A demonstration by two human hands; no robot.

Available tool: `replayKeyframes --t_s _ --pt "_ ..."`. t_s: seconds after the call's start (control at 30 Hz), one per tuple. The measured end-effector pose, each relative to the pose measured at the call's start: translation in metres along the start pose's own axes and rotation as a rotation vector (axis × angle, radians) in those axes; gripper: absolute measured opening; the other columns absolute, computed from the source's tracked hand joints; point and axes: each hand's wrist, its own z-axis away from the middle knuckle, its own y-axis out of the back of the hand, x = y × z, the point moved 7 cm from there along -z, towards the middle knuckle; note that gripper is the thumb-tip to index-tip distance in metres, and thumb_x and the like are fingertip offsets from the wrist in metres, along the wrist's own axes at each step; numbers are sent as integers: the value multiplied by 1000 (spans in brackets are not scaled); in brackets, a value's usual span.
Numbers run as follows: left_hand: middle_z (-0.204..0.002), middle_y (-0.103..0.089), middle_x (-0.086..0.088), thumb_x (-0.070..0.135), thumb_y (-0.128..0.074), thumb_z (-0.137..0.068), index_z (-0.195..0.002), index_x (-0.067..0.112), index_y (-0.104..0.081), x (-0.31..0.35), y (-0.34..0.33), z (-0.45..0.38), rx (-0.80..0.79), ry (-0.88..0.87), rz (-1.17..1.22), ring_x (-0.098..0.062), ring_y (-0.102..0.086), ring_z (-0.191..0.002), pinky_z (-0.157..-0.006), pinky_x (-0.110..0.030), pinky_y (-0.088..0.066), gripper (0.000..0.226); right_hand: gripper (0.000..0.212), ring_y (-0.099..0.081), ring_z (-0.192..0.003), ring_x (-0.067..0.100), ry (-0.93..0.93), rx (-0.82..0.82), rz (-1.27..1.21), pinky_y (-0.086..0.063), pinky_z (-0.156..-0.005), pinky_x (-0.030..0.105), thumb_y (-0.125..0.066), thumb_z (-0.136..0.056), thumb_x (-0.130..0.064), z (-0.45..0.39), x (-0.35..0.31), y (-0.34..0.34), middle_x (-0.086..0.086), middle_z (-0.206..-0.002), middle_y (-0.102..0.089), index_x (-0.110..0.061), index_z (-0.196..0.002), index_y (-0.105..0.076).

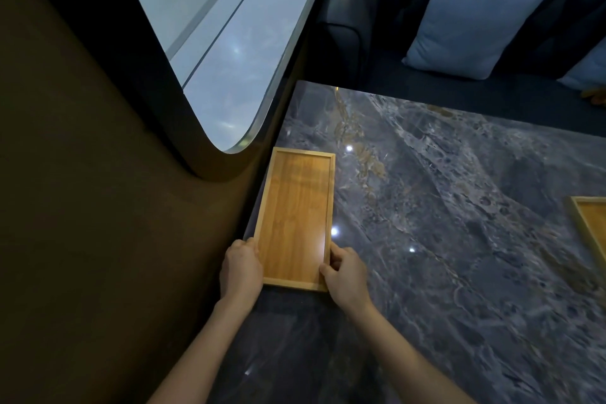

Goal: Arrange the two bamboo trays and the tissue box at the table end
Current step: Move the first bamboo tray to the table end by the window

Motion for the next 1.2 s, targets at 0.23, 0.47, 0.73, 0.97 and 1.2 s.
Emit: replayKeyframes --t_s 0.23,0.47,0.73,0.97,1.2 --pt "-109 -57 -14 6 -39 -95 -110 2 -58 2 3 -7 1 8 -58 -23 -59 -88 -77 -34 -54 25 16 -56 -84 18 -23 49 -23 -43 -71 26 -55 -81 -11 2 -5 -4 5 -97 -57 -14 -95 -64" --pt "-108 -57 -15 2 -42 -91 -107 2 -57 4 5 -9 -35 21 -195 -24 -59 -88 -69 -32 -51 21 21 -56 -79 16 -16 69 -18 -42 -68 24 -58 -81 -11 5 -7 -9 5 -96 -57 -15 -100 -64" --pt "-99 -60 -14 6 -44 -92 -92 4 -59 4 7 -11 -45 -11 -261 -17 -49 -71 -65 -30 -48 16 18 -55 -80 18 12 49 -11 -44 -72 27 -59 -81 -11 3 -7 -8 8 -96 -56 -10 -98 -64" --pt "-101 -58 -14 7 -41 -94 -97 3 -59 5 6 -10 -47 -34 -273 -22 -56 -80 -68 -32 -50 19 21 -53 -80 15 6 53 -46 -40 -73 23 -60 -81 -10 3 -6 -8 5 -95 -55 -12 -101 -64" --pt "-100 -59 -15 7 -42 -93 -96 2 -60 8 9 -7 -49 -19 -242 -25 -59 -82 -70 -34 -51 19 19 -54 -81 17 35 -7 -52 -41 -75 24 -62 -80 -12 2 -6 -7 6 -94 -55 -11 -99 -64"
